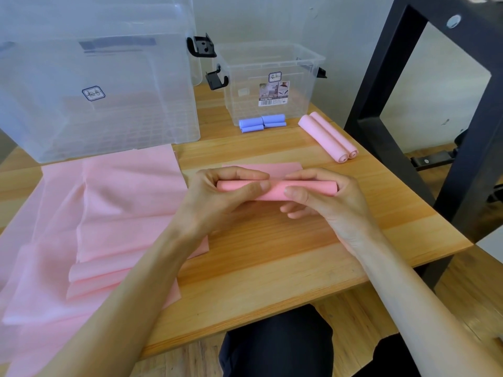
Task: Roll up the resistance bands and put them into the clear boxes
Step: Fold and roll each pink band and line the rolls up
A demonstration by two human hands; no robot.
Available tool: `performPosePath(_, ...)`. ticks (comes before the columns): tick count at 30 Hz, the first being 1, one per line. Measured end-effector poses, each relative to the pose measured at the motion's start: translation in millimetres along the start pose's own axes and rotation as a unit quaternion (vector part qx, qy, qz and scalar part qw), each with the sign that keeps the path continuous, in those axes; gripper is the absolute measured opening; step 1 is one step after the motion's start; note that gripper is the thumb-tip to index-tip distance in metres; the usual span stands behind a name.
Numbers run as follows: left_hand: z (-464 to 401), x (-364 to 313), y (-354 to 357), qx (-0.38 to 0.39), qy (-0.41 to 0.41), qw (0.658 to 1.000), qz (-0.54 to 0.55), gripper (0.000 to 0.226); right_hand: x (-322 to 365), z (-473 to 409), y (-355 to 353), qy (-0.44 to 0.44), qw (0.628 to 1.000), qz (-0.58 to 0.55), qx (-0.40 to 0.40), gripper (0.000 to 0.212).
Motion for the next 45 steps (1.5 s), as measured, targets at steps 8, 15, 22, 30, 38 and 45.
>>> performPosePath(8, 2, -3, 3, 0.021, 0.012, 1.0, -0.01, 0.029, 0, 0, -3, 0.006, 1.0, -0.001, -0.02, 0.024)
performPosePath(15, 2, -5, 1, 0.009, 0.027, 0.999, -0.017, 0.029, 1, 1, -1, 0.013, 1.0, -0.004, 0.0, 0.027)
performPosePath(22, 1, -3, 2, 0.007, 0.027, 0.999, -0.02, 0.031, 3, 1, 0, 0.0, 1.0, -0.006, 0.002, 0.028)
performPosePath(30, 1, -8, 4, 0.032, 0.084, 0.995, -0.033, 0.023, 0, 1, -3, 0.022, 1.0, -0.011, 0.0, 0.028)
performPosePath(38, -1, 1, 1, 0.023, 0.002, 1.0, 0.017, 0.026, 2, 2, -2, 0.004, 1.0, 0.002, 0.001, 0.026)
performPosePath(45, 0, -5, 1, 0.016, 0.056, 0.998, -0.009, 0.022, 1, 1, -1, 0.02, 1.0, -0.018, 0.016, 0.03)
Point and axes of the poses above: each hand's wrist, its own z-axis away from the middle knuckle, its own y-axis out of the palm, x = y × z, the point moved 5 cm from there along -z, towards the middle knuckle, and after that the axes turned 7 degrees about y, right-handed, at the moved point
